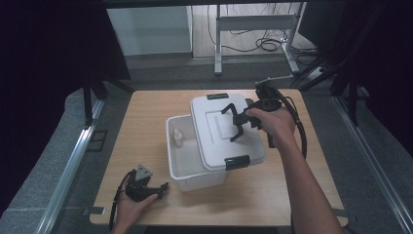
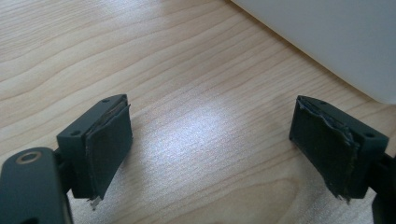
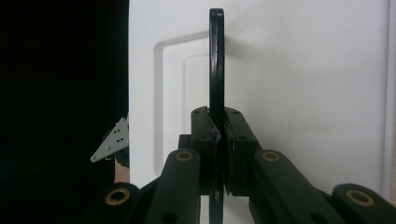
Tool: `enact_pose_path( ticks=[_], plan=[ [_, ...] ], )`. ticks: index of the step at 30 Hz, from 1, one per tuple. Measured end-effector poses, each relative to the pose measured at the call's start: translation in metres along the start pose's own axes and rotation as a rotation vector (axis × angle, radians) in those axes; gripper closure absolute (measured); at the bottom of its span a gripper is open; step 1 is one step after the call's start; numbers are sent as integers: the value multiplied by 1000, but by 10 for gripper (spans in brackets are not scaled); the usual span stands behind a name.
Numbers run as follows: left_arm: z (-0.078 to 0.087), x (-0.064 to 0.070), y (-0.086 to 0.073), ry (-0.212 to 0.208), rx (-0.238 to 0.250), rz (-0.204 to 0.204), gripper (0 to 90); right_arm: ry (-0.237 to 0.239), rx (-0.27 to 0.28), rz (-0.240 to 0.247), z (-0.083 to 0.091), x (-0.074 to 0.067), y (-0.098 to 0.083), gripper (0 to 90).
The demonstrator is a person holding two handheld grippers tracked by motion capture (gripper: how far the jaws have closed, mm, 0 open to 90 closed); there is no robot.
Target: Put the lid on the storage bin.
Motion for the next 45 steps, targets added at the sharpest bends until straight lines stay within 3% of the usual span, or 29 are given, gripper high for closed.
enact_pose_path(
  ticks=[14,20,35,45],
  plan=[
    [0,0,0,0,0,1,131,-24,-28,-14,-30,-24,5,845],
    [0,0,0,0,0,0,130,-12,-35,-13,-40,-32,7,845],
    [0,0,0,0,0,0,131,-27,-37,-35,-51,-43,7,845],
    [0,0,0,-1,0,-1,130,-31,-73,-39,-74,-50,10,845]
  ],
)
Point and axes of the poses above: each handheld gripper's, and its own axes: z roughly backward along the jaws, y roughly out of its top, x roughly to its right, the point moved 3 cm from there along -z, roughly forward along the jaws, and after that the axes turned 9 degrees about z, right-handed, at the moved point
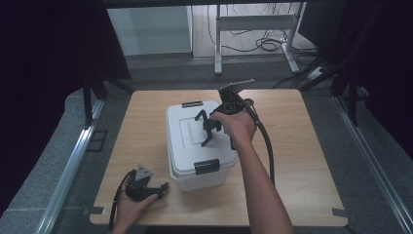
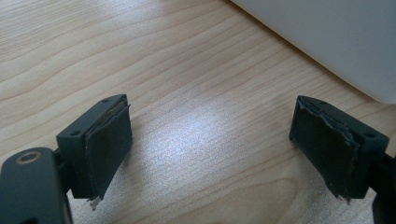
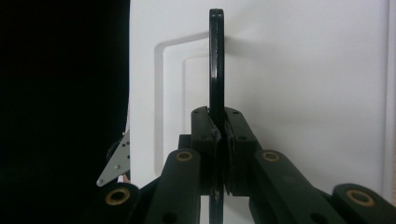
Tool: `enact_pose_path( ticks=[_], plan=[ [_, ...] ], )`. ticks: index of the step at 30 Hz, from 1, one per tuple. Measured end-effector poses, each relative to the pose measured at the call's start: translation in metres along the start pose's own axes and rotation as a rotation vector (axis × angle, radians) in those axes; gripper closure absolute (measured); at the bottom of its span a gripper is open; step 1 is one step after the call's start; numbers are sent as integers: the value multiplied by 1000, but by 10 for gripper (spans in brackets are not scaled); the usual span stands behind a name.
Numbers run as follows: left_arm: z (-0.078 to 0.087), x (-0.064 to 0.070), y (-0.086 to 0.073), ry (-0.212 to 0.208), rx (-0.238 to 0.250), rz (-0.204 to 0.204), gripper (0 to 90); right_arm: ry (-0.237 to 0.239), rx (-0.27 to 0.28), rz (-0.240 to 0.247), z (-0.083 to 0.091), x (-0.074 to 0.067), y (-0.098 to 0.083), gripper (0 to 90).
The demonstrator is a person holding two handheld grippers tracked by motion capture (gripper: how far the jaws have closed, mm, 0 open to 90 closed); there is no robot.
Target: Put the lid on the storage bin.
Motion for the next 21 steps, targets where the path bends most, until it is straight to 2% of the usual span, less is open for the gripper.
enact_pose_path(
  ticks=[10,14,21],
  plan=[
    [0,0,0,0,0,0,130,-19,-11,-20,-13,0,-1,845],
    [0,0,0,-1,-1,-1,129,-21,-32,-16,-21,1,-4,845],
    [0,0,0,-1,0,-2,129,-16,-29,-33,-31,5,-6,844]
  ],
)
Point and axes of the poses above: each handheld gripper's, and its own axes: z roughly backward along the jaws, y roughly out of its top, x roughly to its right, the point moved 3 cm from there along -z, roughly forward along the jaws, and after that the axes turned 9 degrees about z, right-handed, at the moved point
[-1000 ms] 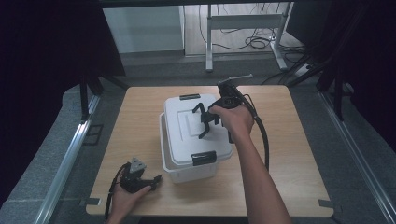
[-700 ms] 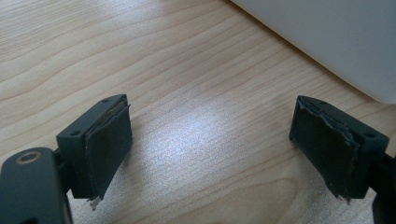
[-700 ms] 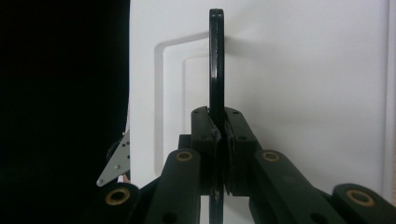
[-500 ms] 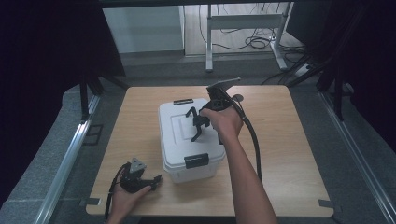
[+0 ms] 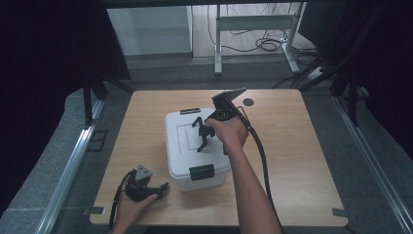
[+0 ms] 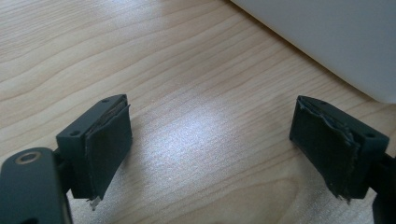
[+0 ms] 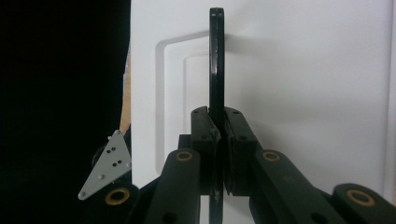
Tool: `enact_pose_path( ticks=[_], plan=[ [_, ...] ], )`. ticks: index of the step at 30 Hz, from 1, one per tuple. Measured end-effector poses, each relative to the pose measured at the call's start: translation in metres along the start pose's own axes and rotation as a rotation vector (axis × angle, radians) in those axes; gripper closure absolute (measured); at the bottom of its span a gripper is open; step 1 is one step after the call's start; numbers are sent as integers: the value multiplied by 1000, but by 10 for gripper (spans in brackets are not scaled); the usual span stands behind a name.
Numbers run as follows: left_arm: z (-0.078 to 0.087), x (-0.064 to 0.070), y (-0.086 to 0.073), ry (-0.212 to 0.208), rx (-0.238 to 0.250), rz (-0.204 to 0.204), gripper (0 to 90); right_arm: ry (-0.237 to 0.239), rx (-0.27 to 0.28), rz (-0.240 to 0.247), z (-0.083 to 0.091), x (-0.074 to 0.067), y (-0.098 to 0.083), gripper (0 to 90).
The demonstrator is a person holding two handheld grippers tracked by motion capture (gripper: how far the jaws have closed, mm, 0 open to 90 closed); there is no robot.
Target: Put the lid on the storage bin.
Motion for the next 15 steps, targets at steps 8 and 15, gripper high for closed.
enact_pose_path(
  ticks=[8,15],
  plan=[
    [0,0,0,-2,-2,2,129,25,4,-19,-7,6,-1,837],
    [0,0,0,-2,-2,-2,128,28,4,27,-8,7,-2,767]
  ],
)
Point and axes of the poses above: each handheld gripper's, and its own axes: z roughly backward along the jaws, y roughly out of its top, x roughly to its right, the point moved 3 cm from there along -z, roughly forward along the jaws, and after that the axes turned 9 degrees about z, right-handed, at the moved point
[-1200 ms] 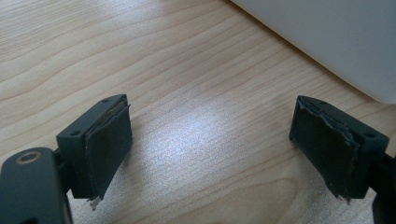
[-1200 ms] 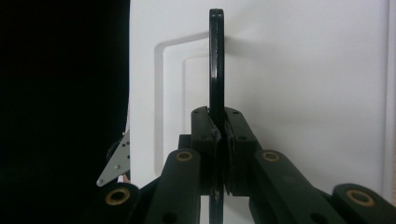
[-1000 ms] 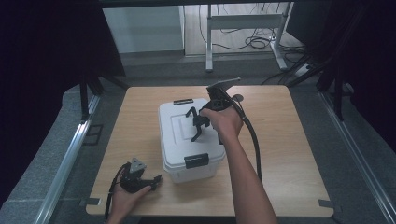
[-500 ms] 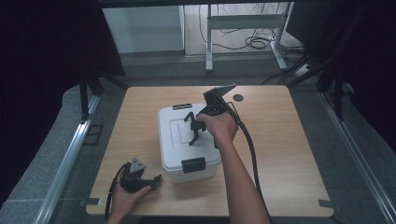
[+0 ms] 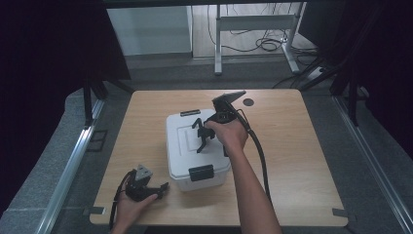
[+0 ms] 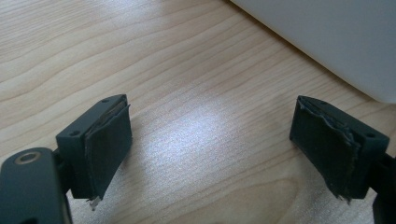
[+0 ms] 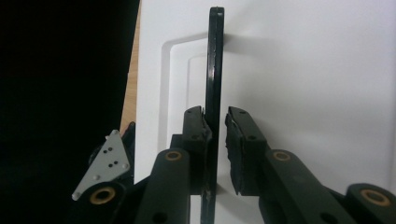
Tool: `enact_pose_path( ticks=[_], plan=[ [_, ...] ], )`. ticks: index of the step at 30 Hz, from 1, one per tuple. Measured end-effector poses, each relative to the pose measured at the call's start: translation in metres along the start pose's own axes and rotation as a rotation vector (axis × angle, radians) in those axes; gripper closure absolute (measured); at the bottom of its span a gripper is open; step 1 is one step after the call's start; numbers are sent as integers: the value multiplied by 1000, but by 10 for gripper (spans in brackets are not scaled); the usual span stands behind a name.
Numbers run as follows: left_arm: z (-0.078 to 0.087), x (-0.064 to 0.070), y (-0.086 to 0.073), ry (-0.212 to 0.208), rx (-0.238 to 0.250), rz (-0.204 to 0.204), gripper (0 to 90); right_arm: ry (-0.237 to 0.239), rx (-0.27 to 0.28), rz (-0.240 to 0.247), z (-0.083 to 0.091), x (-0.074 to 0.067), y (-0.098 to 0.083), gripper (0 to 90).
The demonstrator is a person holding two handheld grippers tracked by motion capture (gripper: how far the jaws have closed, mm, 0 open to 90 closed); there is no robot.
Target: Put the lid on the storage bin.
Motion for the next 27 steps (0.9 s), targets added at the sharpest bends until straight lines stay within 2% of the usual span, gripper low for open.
enact_pose_path(
  ticks=[5,14,22,27],
  plan=[
    [0,0,0,-1,0,-1,125,1,22,42,7,1,0,694],
    [0,0,0,-1,-1,-1,125,-21,115,171,33,10,-3,568],
    [0,0,0,0,-1,0,125,27,175,215,55,32,-17,543],
    [0,0,0,0,-2,-1,125,40,206,207,68,54,-29,534]
  ],
)
Point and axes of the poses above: each handheld gripper's, and its own axes: z roughly backward along the jaws, y roughly out of its top, x roughly to its right, the point moved 3 cm from there along -z, roughly forward along the jaws, and after that the axes turned 9 degrees about z, right-handed, at the moved point
